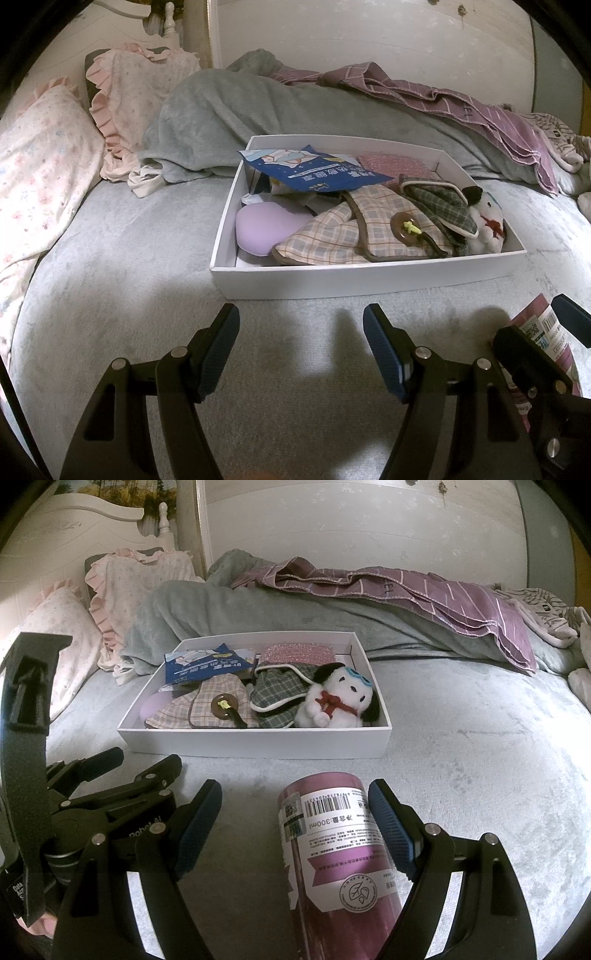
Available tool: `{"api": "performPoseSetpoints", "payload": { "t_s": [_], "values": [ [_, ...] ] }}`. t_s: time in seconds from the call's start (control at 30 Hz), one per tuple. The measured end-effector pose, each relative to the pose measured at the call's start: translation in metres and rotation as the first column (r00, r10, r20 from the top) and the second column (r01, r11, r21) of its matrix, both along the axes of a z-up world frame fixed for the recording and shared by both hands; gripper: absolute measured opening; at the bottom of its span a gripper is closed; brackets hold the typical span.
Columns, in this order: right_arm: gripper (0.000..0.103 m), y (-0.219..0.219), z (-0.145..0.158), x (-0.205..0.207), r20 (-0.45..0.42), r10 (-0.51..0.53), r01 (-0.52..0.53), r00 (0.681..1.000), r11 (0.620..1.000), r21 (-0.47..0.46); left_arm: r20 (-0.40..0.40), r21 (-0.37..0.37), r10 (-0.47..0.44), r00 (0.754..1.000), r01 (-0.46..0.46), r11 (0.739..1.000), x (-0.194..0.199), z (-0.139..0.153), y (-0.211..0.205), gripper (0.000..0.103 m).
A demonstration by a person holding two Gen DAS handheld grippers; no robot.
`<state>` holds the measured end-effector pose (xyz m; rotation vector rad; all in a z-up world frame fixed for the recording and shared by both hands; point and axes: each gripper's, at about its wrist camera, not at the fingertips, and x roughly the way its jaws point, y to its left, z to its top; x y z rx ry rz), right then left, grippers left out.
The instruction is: Organize soft objects
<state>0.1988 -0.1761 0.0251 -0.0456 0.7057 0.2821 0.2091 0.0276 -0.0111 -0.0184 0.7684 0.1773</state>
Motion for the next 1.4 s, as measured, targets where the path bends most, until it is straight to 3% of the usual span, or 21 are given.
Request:
{"api": "performPoseSetpoints", "payload": {
  "t_s": [1.1, 1.4],
  "values": [
    [0.083, -0.0001, 0.0003, 0.0003, -0.001, 0.001, -0.001, 1.0, 1.0, 0.0, -0.002, -0.002, -0.003, 1.0, 0.003, 1.0, 0.0004, 0.0003, 0.0005, 0.07],
    [0.083, 0.0016, -0.001, -0.0018, 0.006, 0.015, -0.015, 1.0, 1.0, -0.011, -0.019, -0.088, -0.021, 1.0, 0.02, 0.996, 0.001, 0.0007, 0.0082, 0.07]
  ]
}}
